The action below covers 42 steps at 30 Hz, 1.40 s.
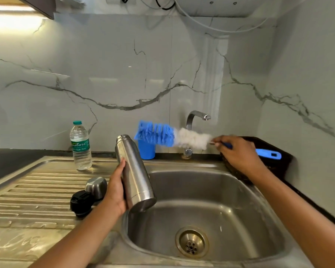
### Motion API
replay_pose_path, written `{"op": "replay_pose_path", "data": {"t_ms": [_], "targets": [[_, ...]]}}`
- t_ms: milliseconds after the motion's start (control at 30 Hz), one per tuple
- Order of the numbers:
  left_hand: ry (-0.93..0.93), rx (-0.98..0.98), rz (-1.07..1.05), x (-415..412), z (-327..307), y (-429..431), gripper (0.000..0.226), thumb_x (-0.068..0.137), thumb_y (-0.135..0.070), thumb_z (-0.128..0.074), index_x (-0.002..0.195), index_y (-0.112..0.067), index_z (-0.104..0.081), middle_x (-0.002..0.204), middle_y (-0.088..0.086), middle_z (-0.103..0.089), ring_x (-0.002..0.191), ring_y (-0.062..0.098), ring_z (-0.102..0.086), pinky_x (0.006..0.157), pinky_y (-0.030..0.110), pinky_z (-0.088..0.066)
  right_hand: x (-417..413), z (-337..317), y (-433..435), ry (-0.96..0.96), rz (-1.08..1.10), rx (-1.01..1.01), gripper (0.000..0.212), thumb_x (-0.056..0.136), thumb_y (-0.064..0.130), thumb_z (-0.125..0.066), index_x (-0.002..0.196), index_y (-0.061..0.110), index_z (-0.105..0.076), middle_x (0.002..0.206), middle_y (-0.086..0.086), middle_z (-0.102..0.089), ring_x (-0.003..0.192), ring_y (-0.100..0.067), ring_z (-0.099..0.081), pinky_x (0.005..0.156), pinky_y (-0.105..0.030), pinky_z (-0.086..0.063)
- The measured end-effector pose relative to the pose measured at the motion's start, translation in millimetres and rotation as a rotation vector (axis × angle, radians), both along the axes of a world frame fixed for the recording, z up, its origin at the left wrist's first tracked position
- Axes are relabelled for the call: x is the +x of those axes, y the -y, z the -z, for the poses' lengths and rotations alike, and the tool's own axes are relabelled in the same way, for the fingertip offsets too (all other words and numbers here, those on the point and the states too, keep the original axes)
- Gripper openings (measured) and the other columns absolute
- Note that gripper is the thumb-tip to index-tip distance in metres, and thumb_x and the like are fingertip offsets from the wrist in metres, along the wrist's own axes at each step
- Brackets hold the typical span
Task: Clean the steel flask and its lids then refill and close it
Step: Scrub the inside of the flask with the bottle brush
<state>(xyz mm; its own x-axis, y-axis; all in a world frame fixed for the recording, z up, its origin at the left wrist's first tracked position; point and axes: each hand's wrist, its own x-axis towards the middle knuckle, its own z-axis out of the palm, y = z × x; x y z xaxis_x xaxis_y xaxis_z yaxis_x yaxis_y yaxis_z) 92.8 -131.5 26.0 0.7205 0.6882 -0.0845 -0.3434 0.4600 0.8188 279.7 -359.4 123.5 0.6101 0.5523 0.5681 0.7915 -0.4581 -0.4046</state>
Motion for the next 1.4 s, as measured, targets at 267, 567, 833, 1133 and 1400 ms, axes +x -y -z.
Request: {"op": "replay_pose_path", "data": {"t_ms": [267,567,833,1133,1400], "targets": [[0.010,0.068,0.080,0,1,9,0.066,0.075,-0.060,-0.056,0.122,-0.014,-0.058,0.100,0.020,-0.065,0.084,0.033,-0.063,0.073,0.040,-0.051,28,46,-22,-0.052,-0.139,0.052,0.018,0.090,0.027,-0.062,0.104,0.023,-0.072,0.088,0.009,-0.062,0.098,-0.020,-0.057,0.095,-0.047,-0.038],[0.091,0.067,0.043,-1,0,2,0.064,0.079,-0.061,-0.050,0.124,-0.016,-0.059,0.093,0.013,-0.071,0.081,0.030,-0.068,0.069,0.040,-0.052,50,73,-7,-0.063,-0.365,-0.040,0.017,0.088,0.046,-0.056,0.103,0.044,-0.064,0.082,0.013,-0.054,0.088,-0.001,-0.049,0.090,-0.049,-0.041],[0.093,0.088,0.043,4,-1,6,0.053,0.086,-0.059,-0.046,0.117,-0.018,-0.061,0.093,0.012,-0.071,0.078,0.027,-0.070,0.068,0.038,-0.052,61,71,2,-0.053,-0.414,0.032,0.022,0.088,0.048,-0.056,0.104,0.037,-0.066,0.083,0.009,-0.058,0.089,-0.017,-0.055,0.084,-0.037,-0.042],[0.162,0.076,-0.029,2,0,5,0.049,0.081,-0.054,-0.054,0.113,-0.017,-0.063,0.099,0.011,-0.069,0.091,0.027,-0.065,0.075,0.040,-0.050,68,70,-33,-0.173,-0.368,0.124,0.019,0.090,0.015,-0.062,0.105,0.026,-0.068,0.087,-0.006,-0.063,0.085,-0.015,-0.056,0.081,-0.030,-0.042],[0.175,0.034,0.101,-1,-5,9,0.071,0.073,-0.070,-0.047,0.121,-0.018,-0.057,0.109,0.020,-0.069,0.096,0.038,-0.067,0.085,0.051,-0.050,57,77,19,-0.264,-0.488,-0.026,0.021,0.086,0.026,-0.060,0.102,0.032,-0.072,0.087,0.007,-0.061,0.088,-0.003,-0.056,0.080,-0.013,-0.043]]}}
